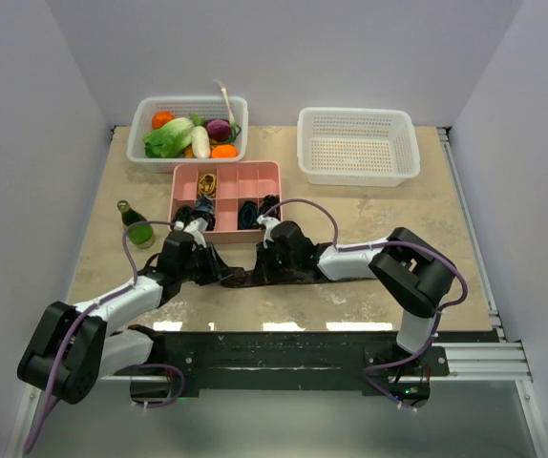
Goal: Roll the ties
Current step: Roll the tie at the center of the board.
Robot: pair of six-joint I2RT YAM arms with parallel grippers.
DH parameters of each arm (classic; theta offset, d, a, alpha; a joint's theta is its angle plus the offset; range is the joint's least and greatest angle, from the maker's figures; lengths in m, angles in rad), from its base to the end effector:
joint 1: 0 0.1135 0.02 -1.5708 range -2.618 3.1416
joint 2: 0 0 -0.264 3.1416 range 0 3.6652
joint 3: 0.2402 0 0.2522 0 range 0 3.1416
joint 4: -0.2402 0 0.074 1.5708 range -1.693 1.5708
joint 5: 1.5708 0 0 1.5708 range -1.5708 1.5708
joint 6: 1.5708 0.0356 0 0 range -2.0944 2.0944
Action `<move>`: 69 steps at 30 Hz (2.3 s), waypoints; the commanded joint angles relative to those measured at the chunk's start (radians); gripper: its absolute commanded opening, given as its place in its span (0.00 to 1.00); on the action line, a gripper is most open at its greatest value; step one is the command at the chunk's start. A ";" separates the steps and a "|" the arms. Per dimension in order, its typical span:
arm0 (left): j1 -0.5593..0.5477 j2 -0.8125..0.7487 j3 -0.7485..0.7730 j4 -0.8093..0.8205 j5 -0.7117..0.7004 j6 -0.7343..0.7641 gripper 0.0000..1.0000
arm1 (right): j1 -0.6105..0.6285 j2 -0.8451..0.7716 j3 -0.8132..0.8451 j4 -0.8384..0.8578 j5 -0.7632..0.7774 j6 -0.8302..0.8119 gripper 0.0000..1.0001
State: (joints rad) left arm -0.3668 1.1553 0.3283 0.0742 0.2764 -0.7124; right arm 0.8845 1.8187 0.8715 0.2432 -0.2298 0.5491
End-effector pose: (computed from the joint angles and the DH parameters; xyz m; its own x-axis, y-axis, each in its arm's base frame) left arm 0.1855 -0.0817 0.1414 -0.8300 -0.3548 -0.4303 -0.0154 0.7859 -0.6182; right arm 0.2214 0.2831 0.1353 -0.8004 -0.1752 -0.5733 -0.5223 0.6731 0.5236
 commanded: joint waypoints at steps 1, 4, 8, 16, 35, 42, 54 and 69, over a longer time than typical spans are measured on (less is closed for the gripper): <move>0.005 -0.008 0.041 -0.073 -0.060 0.068 0.23 | 0.001 -0.022 -0.003 -0.113 0.047 -0.040 0.00; 0.005 -0.012 0.046 -0.071 -0.060 0.076 0.21 | 0.001 -0.036 0.007 -0.094 0.023 -0.043 0.00; 0.005 -0.028 0.051 -0.073 -0.057 0.083 0.20 | 0.001 -0.041 0.035 -0.078 0.001 -0.038 0.00; 0.005 -0.045 0.083 -0.122 -0.068 0.111 0.12 | 0.004 -0.015 0.081 -0.041 -0.029 -0.023 0.00; 0.003 -0.054 0.140 -0.189 -0.071 0.165 0.00 | 0.060 0.113 0.176 -0.001 -0.066 0.006 0.00; 0.003 -0.058 0.147 -0.195 -0.072 0.166 0.00 | 0.068 0.126 0.184 -0.024 -0.048 -0.001 0.00; 0.003 -0.170 0.072 -0.090 -0.056 0.085 0.00 | 0.062 0.183 0.178 -0.163 0.066 -0.025 0.00; 0.003 -0.066 0.061 -0.004 -0.005 0.113 0.05 | -0.064 0.194 0.185 -0.237 0.063 -0.118 0.00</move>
State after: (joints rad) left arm -0.3668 1.0515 0.3775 0.0181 0.2363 -0.6167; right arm 0.8558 1.9617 1.0615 0.1944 -0.2623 0.5404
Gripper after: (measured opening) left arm 0.280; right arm 0.006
